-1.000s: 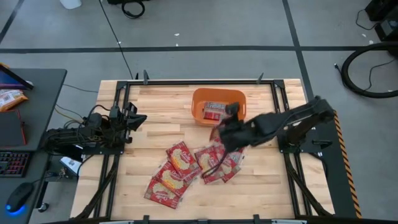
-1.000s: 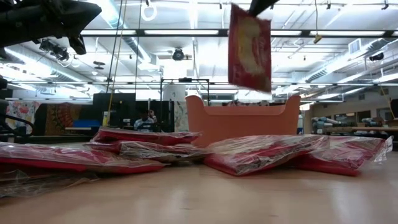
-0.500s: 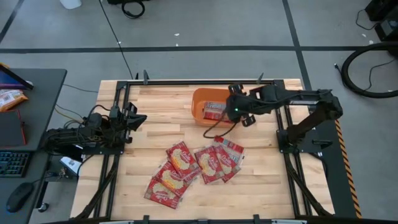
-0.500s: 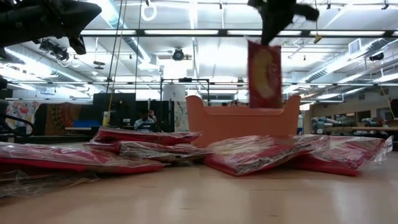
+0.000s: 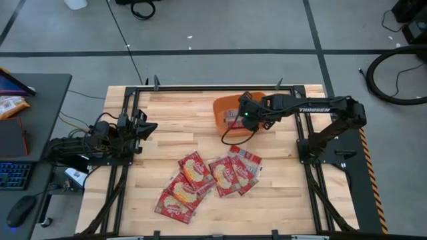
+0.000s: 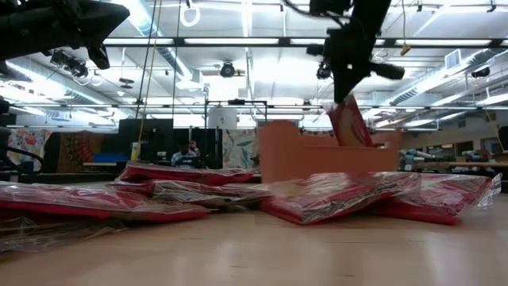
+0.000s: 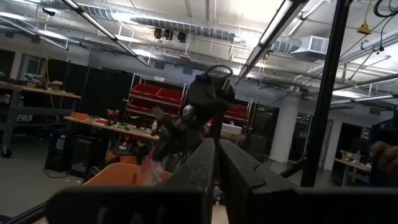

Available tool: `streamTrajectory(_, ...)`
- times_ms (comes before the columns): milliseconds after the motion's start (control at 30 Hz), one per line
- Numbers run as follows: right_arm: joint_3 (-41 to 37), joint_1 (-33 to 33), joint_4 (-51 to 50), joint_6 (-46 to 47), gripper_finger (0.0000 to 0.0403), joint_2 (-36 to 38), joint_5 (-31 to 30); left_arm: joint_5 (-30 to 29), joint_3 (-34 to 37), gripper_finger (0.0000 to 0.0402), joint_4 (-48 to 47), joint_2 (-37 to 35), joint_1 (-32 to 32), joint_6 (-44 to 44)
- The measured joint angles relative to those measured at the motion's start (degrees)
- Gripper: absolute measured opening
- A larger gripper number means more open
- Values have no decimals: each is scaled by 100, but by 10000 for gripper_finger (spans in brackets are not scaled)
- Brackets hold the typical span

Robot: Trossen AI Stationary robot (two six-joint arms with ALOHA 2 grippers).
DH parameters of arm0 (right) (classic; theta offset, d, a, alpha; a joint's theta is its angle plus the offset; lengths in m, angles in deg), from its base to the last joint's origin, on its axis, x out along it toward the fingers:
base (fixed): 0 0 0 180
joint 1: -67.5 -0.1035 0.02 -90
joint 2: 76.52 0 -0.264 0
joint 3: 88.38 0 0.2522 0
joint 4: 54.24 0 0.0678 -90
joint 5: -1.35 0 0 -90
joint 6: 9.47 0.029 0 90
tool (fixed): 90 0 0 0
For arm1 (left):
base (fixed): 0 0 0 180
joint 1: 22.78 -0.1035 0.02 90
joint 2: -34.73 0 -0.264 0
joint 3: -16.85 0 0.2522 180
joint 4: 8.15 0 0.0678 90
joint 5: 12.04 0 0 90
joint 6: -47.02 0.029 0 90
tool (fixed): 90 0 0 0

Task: Sort popcorn bags into baskets
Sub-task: Put the red popcorn bag into the orange bin

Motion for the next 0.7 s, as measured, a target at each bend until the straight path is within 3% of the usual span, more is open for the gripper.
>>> streamTrajectory(200,-374,67,633,-194,20,0,33,-1,0,25,-2,2,-1,0)
streamTrajectory(700,-1229,86,2190,396,34,0,1357,-1,0,25,-2,2,1,-43)
